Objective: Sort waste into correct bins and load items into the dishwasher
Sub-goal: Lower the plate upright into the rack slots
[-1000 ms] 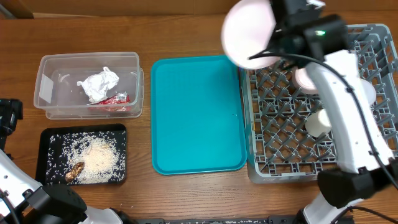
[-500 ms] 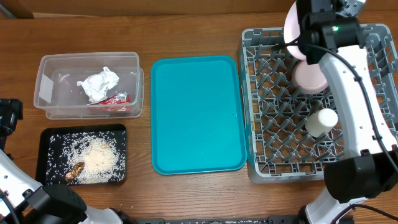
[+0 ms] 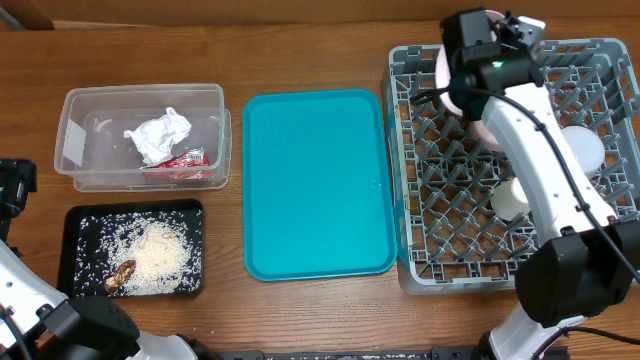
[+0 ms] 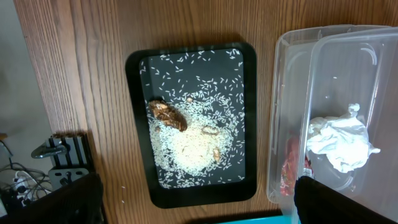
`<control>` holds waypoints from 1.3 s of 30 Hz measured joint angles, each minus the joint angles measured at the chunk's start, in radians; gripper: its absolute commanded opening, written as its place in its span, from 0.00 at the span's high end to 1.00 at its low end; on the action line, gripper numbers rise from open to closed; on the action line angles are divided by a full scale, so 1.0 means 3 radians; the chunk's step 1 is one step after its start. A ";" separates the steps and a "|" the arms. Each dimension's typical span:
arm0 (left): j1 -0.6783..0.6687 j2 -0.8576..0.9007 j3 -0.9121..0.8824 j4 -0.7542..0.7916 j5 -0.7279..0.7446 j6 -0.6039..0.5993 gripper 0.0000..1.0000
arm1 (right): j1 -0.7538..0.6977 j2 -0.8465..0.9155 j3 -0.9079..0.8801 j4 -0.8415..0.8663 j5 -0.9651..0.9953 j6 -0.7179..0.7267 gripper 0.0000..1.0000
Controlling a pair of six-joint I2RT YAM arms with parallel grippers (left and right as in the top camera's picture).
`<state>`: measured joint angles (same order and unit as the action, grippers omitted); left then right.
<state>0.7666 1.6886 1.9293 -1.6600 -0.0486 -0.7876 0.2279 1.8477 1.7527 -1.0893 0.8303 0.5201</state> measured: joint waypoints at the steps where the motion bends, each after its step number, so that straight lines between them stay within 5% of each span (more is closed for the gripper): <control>1: 0.0000 0.0000 0.0000 0.0000 0.0000 0.0000 0.00 | 0.0029 0.0000 0.0000 0.0003 0.0001 -0.0001 0.96; 39: 0.0000 0.0000 0.0000 0.0000 0.0000 0.0000 0.00 | 0.0120 0.0004 -0.0355 0.0389 0.0052 -0.0003 0.96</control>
<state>0.7666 1.6886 1.9293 -1.6600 -0.0486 -0.7876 0.2638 1.8488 1.6463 -0.9726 0.8459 0.5194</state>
